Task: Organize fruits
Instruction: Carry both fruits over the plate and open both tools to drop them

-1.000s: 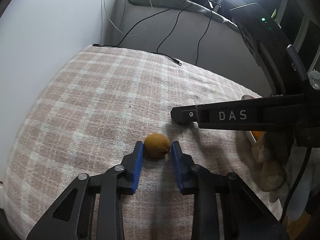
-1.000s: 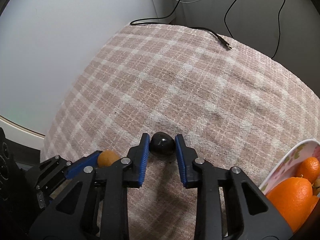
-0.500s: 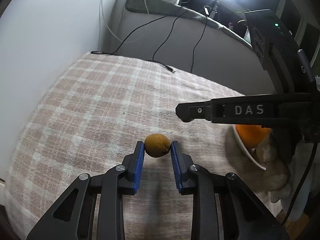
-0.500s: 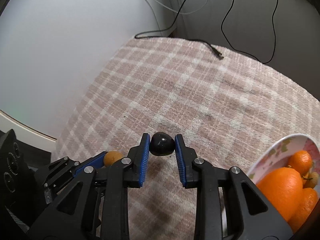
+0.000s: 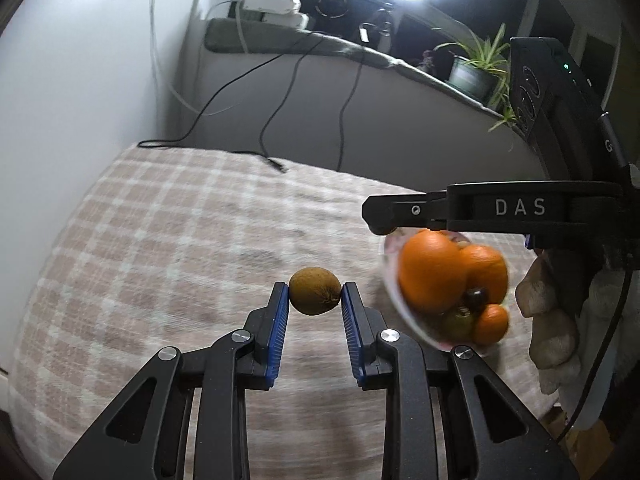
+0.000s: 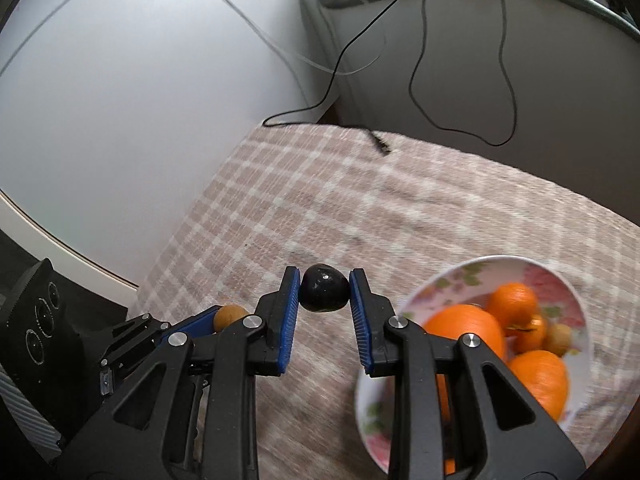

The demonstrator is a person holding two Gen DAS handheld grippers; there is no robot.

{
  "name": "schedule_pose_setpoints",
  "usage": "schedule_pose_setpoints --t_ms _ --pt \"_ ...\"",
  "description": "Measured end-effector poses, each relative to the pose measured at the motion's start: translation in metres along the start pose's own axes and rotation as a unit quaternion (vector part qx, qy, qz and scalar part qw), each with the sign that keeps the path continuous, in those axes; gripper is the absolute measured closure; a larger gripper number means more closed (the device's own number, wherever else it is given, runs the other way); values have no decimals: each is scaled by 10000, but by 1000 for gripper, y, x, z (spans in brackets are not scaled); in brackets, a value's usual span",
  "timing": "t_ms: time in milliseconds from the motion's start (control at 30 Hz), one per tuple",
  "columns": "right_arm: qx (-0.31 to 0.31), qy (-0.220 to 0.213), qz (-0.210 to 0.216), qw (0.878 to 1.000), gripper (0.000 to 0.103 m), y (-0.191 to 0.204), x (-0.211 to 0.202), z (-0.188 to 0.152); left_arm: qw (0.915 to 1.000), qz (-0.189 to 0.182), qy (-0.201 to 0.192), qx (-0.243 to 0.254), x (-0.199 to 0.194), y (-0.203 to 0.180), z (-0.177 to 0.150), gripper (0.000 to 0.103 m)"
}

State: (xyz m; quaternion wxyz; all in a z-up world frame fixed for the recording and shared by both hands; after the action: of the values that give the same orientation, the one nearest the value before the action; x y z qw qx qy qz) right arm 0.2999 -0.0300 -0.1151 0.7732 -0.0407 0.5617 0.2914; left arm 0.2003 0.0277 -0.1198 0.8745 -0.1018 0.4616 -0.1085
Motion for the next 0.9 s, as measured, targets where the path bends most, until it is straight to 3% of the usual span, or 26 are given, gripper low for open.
schedule_pose_setpoints --t_ms 433,900 --pt "281 -427 -53 9987 77 -63 -52 -19 9991 -232 18 341 8 -53 11 78" --pt "608 -522 -84 9967 77 -118 -63 -32 9970 -297 98 711 21 -101 21 78"
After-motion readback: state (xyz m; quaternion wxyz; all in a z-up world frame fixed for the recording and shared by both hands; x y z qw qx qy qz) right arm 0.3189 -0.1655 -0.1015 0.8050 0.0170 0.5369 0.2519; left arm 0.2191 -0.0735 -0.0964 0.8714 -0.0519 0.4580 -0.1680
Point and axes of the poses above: each gripper's, at about its wrist camera, not at the fingertips, and x roughly the way its jaws point, y to its left, z to its top, the point moved 8 cm from there along x, roughly the way its jaws point, and after that the axes turned 12 degrees about y, right-handed, at the moved point
